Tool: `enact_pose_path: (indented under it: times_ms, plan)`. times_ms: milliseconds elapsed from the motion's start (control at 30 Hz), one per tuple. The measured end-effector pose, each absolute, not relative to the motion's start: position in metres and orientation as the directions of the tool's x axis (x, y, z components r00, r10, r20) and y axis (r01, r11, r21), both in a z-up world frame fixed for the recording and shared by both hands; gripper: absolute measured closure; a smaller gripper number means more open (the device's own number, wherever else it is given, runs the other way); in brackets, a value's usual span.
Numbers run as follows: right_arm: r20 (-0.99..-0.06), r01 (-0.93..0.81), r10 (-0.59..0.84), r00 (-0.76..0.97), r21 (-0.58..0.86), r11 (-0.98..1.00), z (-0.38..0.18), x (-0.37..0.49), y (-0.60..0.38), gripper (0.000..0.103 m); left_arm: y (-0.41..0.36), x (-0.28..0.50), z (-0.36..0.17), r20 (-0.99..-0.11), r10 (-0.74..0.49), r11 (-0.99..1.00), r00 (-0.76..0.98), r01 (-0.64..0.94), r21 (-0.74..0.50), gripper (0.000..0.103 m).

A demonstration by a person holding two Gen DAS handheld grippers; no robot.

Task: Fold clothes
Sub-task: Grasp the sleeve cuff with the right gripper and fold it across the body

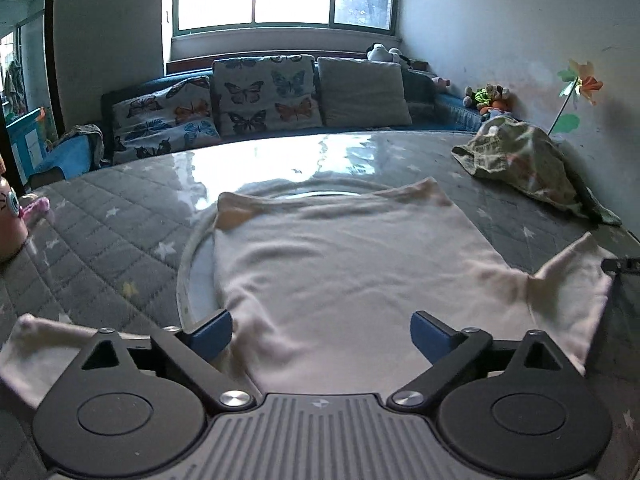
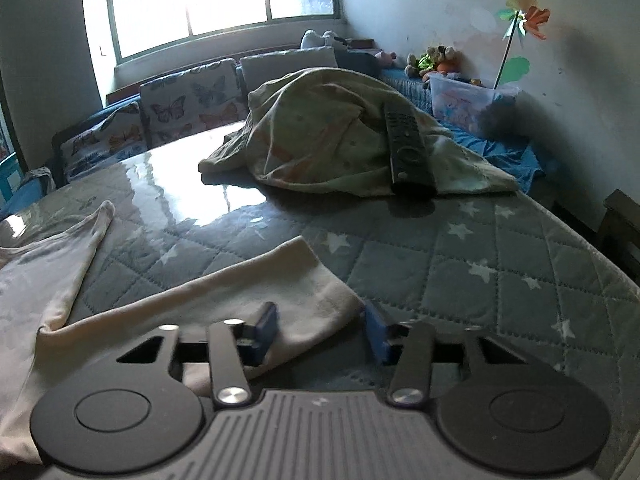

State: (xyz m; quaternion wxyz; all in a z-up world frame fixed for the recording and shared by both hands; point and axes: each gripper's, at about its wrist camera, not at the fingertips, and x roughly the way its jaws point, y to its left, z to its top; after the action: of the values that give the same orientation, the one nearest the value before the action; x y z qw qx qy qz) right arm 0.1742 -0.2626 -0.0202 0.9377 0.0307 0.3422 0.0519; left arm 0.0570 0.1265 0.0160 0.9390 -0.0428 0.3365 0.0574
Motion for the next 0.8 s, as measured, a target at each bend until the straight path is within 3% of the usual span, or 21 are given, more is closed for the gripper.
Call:
enact_pose_path:
  times_ms: [33,100,133,400,633,800]
  plan:
    - [-0.635,-0.072,0.116,0.764,0.094,0.993,-0.02,0.175,-0.264,0.069,0.125,0.055,0.015,-0.638,0.081,0.99,0.766,-0.138,-0.041,0.003]
    - [-0.631,-0.063,0.116,0.767,0.107,0.992,-0.02,0.175,-0.266,0.09,0.124,0.051,0.013,-0.64,0.083,0.988,0.764,-0.146,-0.046,0.002]
    - [-0.63,-0.057,0.12,0.767,0.119,0.991,-0.02,0.176,-0.268,0.093,0.123,0.05,0.012,-0.643,0.081,0.987,0.762,-0.149,-0.052,0.001]
    - [-0.571,-0.133,0.209,0.794,0.173,0.976,0.013,0.158,-0.259,0.096,0.111,0.043,0.002,-0.649,0.089,0.99,0.755,-0.14,-0.026,0.001]
    - [-0.467,-0.35,0.41,0.783,0.213,0.912,0.07,0.13,-0.21,0.096,0.112,0.032,-0.001,-0.643,0.101,0.99,0.76,-0.142,-0.013,0.001]
    - [-0.441,-0.494,0.532,0.722,0.208,0.844,0.091,0.115,-0.161,0.096,0.12,0.02,-0.006,-0.646,0.127,0.985,0.752,-0.171,-0.006,0.001]
